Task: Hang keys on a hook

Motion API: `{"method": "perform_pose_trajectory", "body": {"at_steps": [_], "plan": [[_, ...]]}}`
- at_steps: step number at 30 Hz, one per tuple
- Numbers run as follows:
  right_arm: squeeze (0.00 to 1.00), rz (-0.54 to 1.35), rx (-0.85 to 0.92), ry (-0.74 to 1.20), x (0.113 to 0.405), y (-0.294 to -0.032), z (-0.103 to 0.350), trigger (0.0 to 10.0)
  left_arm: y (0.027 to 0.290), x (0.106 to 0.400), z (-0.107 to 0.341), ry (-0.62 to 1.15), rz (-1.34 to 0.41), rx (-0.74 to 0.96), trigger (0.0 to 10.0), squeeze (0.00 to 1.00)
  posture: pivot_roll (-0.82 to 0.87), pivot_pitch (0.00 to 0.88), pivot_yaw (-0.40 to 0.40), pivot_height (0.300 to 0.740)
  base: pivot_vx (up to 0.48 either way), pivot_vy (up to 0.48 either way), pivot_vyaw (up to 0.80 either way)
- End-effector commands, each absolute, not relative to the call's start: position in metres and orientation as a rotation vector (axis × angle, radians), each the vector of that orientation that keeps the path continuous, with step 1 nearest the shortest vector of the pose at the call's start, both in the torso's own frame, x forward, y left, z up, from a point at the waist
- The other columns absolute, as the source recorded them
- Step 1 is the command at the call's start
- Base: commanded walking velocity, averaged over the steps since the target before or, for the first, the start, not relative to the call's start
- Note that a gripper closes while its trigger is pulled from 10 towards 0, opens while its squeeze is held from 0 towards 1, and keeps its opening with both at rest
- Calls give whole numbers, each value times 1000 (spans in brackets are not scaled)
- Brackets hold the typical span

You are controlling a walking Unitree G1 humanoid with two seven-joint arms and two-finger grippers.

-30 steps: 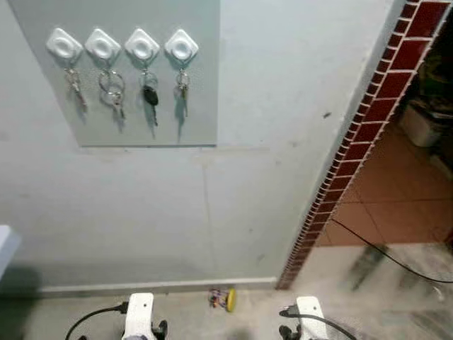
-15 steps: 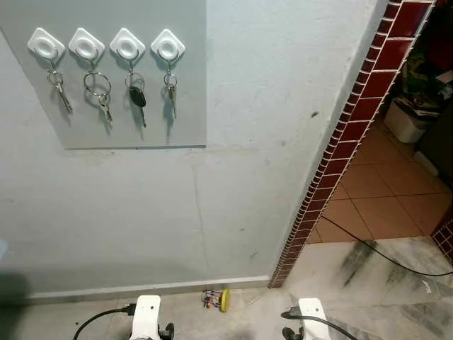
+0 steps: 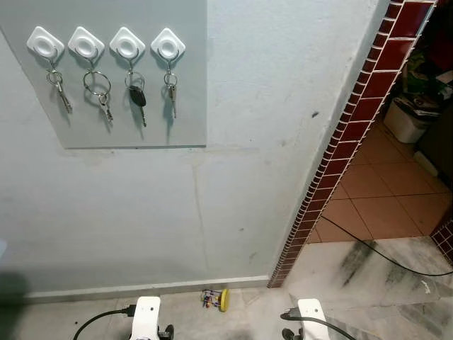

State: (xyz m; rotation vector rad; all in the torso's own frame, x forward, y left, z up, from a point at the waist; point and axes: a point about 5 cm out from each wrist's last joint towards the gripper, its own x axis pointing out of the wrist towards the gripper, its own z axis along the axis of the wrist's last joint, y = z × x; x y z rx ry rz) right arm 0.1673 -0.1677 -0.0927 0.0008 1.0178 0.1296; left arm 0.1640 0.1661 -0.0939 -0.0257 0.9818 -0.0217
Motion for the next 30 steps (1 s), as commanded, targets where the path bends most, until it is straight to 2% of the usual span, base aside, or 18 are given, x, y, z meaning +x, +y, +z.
{"method": "perform_pose_trajectory", "body": {"at_steps": [1,30], "plan": [[0,135,-5,1031,165,-168,-94,10000,169,160,-95,996,-24,-15,10000,0,-163,0,5,740,0,0,0],[0,135,-5,1031,165,-168,-94,10000,169,160,-95,996,-24,-15,10000,0,-163,0,5,740,0,0,0]]}}
